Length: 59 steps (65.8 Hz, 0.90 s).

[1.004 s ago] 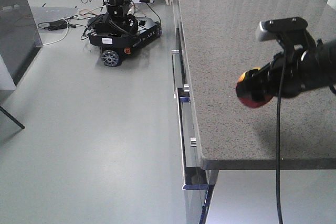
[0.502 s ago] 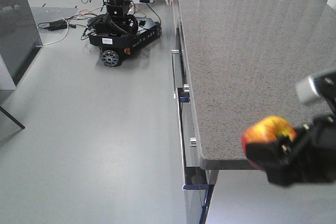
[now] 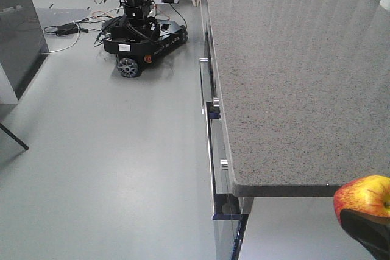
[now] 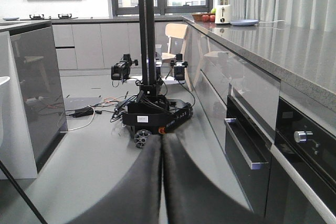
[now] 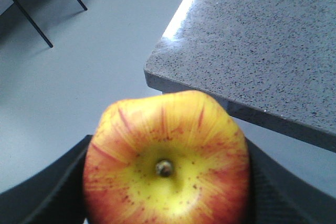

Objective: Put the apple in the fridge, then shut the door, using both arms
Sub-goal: 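Drive the base away from the countertop holding the apple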

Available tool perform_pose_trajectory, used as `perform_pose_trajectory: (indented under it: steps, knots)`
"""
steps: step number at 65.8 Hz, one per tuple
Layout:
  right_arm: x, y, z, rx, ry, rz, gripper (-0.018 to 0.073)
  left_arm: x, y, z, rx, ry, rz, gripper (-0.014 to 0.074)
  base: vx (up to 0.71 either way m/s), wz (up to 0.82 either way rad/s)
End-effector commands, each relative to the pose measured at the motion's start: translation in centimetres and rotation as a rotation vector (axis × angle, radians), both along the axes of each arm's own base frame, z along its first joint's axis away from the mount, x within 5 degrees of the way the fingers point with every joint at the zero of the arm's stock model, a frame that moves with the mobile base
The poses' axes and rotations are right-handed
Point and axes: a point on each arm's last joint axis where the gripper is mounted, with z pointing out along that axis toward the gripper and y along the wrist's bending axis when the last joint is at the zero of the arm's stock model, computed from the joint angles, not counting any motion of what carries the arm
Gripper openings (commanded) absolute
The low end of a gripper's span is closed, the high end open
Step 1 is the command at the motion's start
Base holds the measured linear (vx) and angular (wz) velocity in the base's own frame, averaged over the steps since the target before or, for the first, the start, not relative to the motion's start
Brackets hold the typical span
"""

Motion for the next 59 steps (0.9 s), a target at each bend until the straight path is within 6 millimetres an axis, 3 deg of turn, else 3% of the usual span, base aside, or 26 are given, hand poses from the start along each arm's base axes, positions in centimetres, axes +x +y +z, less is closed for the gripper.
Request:
perform_pose_trajectory:
  steps: [1, 59]
  knots:
    - [0.28, 0.02, 1.22, 0.026, -0.080, -0.008, 0.0344, -0.03, 0.00, -0.23, 0.000, -0.059, 0.001, -0.0006, 0.00, 0.00]
    - [0.28, 0.03, 1.22, 0.027, -0.079, -0.007, 0.0344, -0.03, 0.00, -0.23, 0.000, -0.059, 0.001, -0.0006, 0.00, 0.00]
